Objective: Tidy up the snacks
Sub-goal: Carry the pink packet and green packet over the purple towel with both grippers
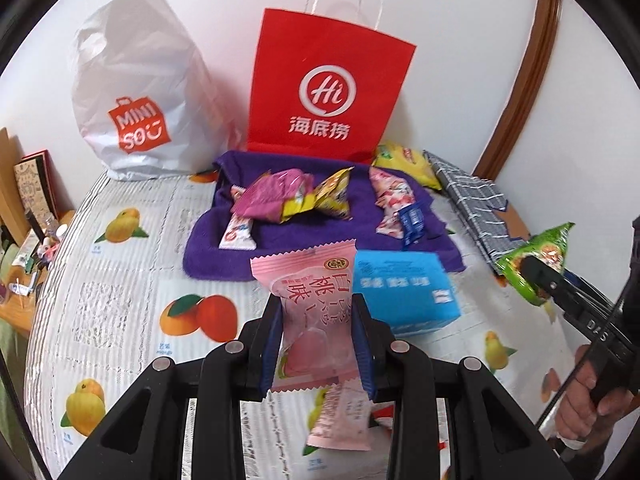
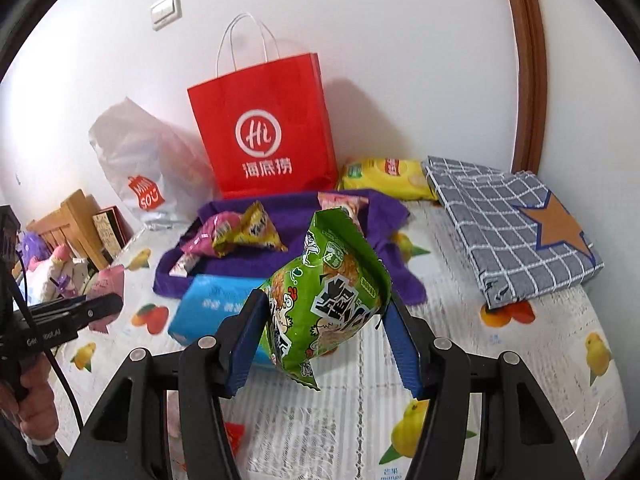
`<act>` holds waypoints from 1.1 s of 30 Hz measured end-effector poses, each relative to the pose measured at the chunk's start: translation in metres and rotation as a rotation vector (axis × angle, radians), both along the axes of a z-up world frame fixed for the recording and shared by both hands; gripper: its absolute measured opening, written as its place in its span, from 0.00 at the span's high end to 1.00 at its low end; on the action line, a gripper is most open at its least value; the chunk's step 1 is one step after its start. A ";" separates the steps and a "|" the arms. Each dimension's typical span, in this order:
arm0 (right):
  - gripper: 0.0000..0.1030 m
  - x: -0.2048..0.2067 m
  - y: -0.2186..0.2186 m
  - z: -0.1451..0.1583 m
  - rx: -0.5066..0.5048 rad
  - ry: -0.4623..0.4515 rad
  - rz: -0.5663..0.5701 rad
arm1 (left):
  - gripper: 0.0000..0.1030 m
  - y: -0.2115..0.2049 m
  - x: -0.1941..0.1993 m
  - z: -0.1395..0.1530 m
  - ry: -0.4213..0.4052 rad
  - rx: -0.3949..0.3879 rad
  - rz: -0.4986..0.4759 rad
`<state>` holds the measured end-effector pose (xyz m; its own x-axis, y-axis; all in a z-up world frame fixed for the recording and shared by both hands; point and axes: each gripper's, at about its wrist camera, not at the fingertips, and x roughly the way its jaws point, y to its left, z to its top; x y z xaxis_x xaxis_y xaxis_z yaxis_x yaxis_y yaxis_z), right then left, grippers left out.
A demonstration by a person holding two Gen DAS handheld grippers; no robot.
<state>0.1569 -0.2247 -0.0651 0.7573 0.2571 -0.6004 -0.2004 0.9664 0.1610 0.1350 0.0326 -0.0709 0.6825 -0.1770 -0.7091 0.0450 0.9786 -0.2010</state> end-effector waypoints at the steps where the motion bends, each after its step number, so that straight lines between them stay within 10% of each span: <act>1: 0.43 0.002 0.001 0.004 -0.001 -0.004 0.001 | 0.70 -0.002 0.000 0.003 -0.003 -0.001 -0.002; 33: 0.43 0.171 0.047 0.037 0.037 0.006 0.027 | 0.70 0.015 0.157 0.040 -0.009 -0.025 0.055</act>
